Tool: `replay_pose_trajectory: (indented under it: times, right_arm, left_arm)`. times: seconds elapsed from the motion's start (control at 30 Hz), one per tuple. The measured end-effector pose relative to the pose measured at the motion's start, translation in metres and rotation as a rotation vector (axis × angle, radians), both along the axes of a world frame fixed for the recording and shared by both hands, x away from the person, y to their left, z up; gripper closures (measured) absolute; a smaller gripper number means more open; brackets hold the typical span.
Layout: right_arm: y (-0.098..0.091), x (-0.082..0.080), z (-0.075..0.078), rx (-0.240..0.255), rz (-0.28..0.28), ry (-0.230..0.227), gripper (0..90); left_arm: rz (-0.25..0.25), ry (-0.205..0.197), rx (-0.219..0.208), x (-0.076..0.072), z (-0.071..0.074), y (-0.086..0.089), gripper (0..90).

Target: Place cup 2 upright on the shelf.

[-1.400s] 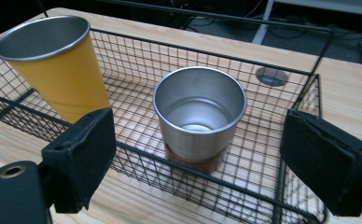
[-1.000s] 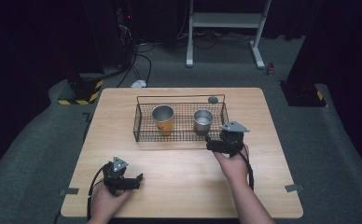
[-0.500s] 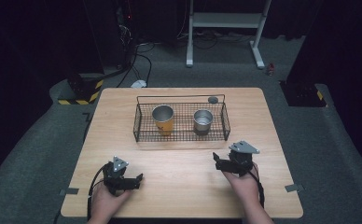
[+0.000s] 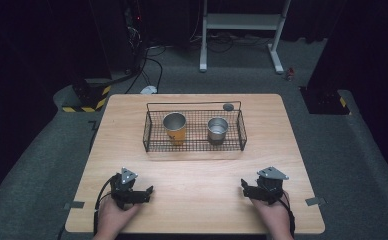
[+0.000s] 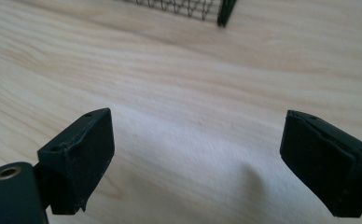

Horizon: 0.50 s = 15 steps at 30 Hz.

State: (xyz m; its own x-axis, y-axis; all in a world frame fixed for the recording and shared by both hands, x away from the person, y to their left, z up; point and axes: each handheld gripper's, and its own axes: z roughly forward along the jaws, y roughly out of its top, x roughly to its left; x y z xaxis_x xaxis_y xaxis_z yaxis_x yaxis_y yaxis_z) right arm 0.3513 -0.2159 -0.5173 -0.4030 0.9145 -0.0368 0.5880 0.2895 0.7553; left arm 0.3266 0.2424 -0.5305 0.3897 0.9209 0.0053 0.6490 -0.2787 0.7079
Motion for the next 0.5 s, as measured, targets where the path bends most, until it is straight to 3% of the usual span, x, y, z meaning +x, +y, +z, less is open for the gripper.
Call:
replay_pose_trajectory:
  times: [0.13,0.17,0.5]
  right_arm:
    - [-0.0059,-0.0019,-0.0064,-0.012,-0.016,0.048,10.1]
    - [-0.0065,-0.0018,-0.0073,-0.014,-0.020,0.081,9.8]
    - [-0.0068,-0.0032,-0.0077,-0.014,-0.031,0.081,9.6]
  left_arm:
    - [0.001,0.000,-0.001,0.0000,0.0000,-0.0001,0.5]
    - [0.001,0.000,-0.001,0.0000,-0.0001,-0.0001,0.5]
    - [0.000,-0.001,-0.003,0.0003,-0.0001,-0.0001,0.4]
